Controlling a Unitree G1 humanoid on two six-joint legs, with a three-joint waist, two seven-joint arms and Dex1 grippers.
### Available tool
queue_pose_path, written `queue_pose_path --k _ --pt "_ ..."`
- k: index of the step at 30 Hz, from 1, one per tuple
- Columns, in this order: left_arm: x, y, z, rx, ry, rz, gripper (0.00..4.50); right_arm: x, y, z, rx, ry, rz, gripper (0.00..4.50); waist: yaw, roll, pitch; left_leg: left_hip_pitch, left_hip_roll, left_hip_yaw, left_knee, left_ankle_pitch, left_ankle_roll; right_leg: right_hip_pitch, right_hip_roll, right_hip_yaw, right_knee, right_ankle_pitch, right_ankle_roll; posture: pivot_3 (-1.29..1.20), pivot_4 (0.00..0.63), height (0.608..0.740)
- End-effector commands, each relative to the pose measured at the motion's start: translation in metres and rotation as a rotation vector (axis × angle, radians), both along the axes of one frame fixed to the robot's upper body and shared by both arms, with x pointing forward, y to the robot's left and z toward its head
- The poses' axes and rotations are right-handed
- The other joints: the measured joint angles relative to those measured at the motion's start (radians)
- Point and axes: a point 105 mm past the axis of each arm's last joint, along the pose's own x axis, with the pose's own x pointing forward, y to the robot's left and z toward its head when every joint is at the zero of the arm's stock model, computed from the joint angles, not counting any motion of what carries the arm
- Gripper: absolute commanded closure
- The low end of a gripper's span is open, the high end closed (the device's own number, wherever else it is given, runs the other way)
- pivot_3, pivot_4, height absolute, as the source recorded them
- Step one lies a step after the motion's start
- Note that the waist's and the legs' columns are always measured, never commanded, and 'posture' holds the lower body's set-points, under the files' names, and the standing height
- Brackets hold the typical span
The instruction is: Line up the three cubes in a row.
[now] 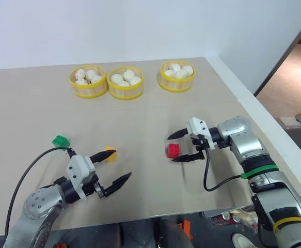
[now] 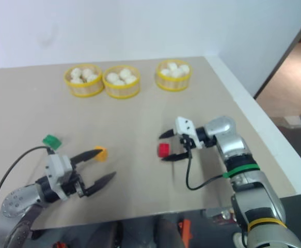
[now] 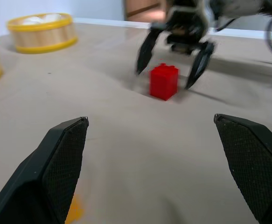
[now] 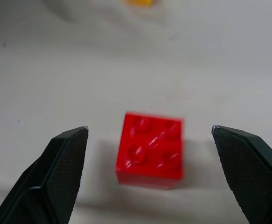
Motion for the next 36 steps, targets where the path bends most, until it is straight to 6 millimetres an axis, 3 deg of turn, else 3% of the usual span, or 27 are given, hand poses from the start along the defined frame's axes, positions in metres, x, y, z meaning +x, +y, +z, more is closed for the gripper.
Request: queue_pose_path --k 1,7,14,27,36 --pt "0.014 0.034 0.022 -0.06 -0.059 0.215 0.0 -0.003 0.002 0.052 0.104 -0.063 -0.008 0.09 0.0 0.0 0.001 -0.001 0.0 0.001 0.0 0.0 0.0 -0.001 0.0 0.001 0.0 0.0 0.0 0.0 0.15 0.74" --pt "0.032 0.083 0.039 -0.108 -0.062 0.453 0.0 -0.019 0.019 0.087 0.266 -0.074 -0.065 0.09 0.0 -0.001 0.001 -0.001 0.002 0.0 0.0 0.0 0.0 -0.002 0.002 0.0 0.0 0.002 0.003 0.0 0.15 0.74" --pt "0.065 0.131 0.047 -0.079 -0.045 0.572 0.0 -0.038 0.043 0.077 0.345 -0.024 -0.087 0.09 0.0 -0.002 0.0 -0.001 0.004 -0.001 -0.001 0.0 0.0 -0.002 0.005 -0.001 0.0 0.003 0.001 0.0 0.15 0.74" --pt "0.077 0.157 0.027 -0.058 0.059 0.628 0.0 -0.039 0.047 0.083 0.374 -0.088 -0.137 0.09 0.0 -0.004 0.0 -0.008 0.007 0.002 -0.001 0.0 0.0 -0.01 0.008 0.003 0.0 0.005 0.002 0.0 0.15 0.74" --pt "0.079 0.164 0.001 0.045 0.139 0.603 0.0 -0.047 0.049 0.077 0.381 -0.054 -0.068 0.09 0.0 -0.004 0.0 -0.008 0.012 0.004 -0.001 0.0 0.0 -0.011 0.012 0.003 0.0 0.006 -0.002 0.0 0.15 0.74"
